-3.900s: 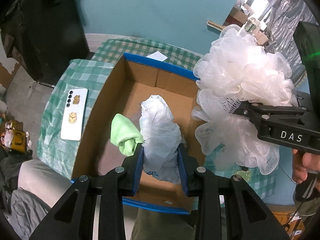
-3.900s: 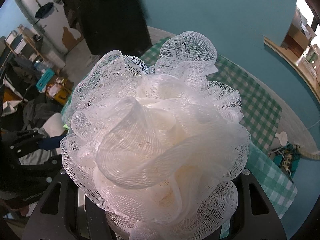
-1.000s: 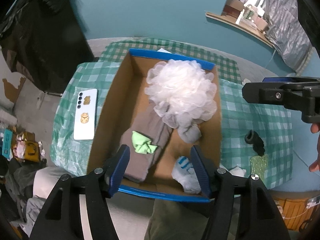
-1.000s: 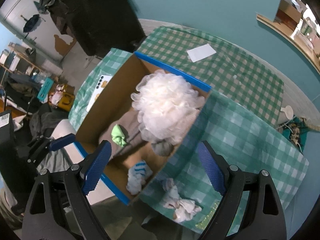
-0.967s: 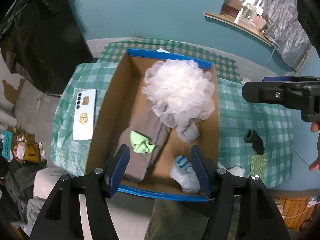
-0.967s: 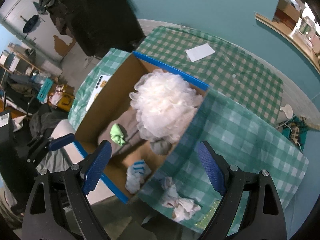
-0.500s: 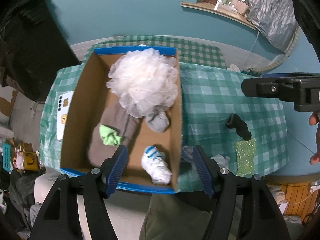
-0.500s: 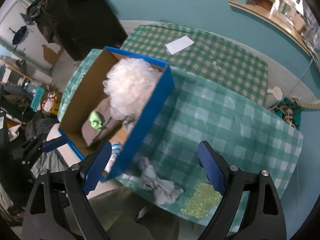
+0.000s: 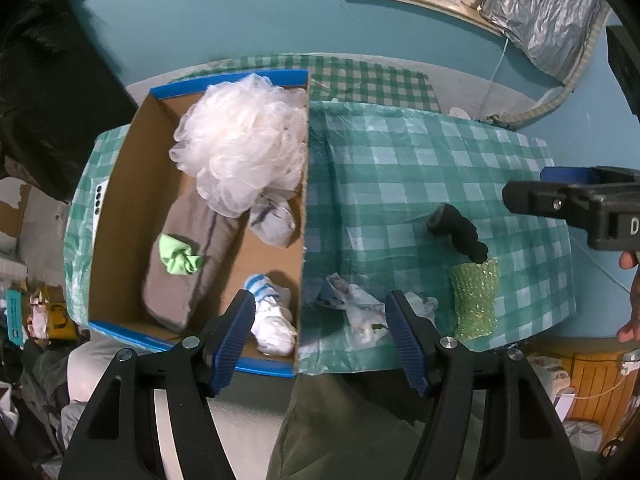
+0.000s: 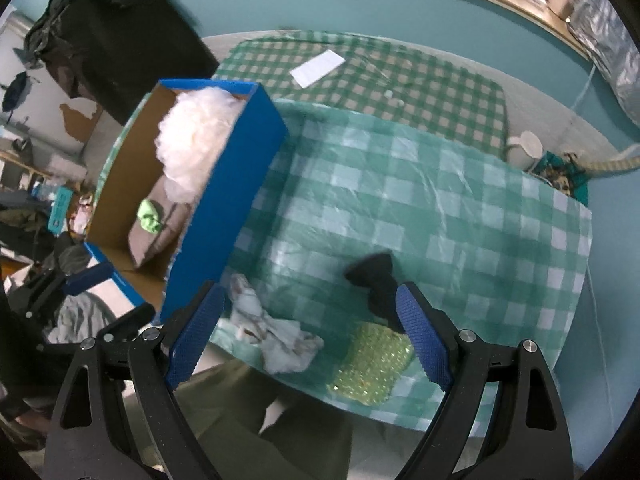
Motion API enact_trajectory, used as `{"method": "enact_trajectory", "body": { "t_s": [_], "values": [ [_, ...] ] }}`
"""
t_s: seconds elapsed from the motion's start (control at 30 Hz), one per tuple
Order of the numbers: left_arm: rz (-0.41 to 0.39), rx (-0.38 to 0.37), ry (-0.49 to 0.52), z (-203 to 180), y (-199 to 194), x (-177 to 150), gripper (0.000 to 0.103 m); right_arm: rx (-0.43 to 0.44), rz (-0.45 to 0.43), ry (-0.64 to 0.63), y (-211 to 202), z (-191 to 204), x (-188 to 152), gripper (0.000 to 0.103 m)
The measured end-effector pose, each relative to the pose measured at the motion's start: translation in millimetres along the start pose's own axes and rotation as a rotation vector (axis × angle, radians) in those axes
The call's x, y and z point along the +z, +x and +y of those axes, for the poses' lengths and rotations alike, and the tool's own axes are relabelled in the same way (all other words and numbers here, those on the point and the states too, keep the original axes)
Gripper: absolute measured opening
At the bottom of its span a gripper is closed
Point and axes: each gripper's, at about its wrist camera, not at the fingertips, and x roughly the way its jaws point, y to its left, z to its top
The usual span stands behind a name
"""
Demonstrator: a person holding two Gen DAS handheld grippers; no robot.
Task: Organize soft objects
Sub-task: 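Move the right gripper down to the green glittery sponge on the table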
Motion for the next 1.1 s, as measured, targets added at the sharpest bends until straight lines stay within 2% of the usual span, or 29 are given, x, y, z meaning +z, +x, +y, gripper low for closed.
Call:
{"method": "enact_trajectory", "body": {
  "t_s": [0.53,0.9,1.1],
  "values": [
    [0.067,-0.004,-0.024,-34.6,22.5,-8.3,0.069,-0.040,0.043,0.079,22.5,-44.8,-41.0,0.088],
    [0.128,0.004,-0.091,-47.9,48.4,-19.9,0.069,-0.048,0.091,0.078,56.4,-57.9,-68.3,0.088],
    [0.172,0.007,-0.133,-55.9,71.5,-22.5,0.069,-0.067,0.148,0.064,90.9,-58.0,-82.5,0.088]
  ]
}}
